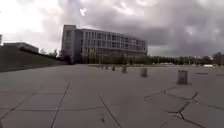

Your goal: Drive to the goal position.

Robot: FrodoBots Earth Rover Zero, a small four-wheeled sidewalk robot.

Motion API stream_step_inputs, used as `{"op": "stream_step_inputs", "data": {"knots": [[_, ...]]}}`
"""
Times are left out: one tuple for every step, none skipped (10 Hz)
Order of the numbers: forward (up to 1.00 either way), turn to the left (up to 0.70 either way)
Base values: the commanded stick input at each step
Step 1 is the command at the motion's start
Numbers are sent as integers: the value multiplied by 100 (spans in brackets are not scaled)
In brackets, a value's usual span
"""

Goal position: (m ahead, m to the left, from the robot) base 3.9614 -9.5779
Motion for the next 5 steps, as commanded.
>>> {"op": "stream_step_inputs", "data": {"knots": [[70, -14], [70, -14], [70, -14], [70, 0], [70, 0]]}}
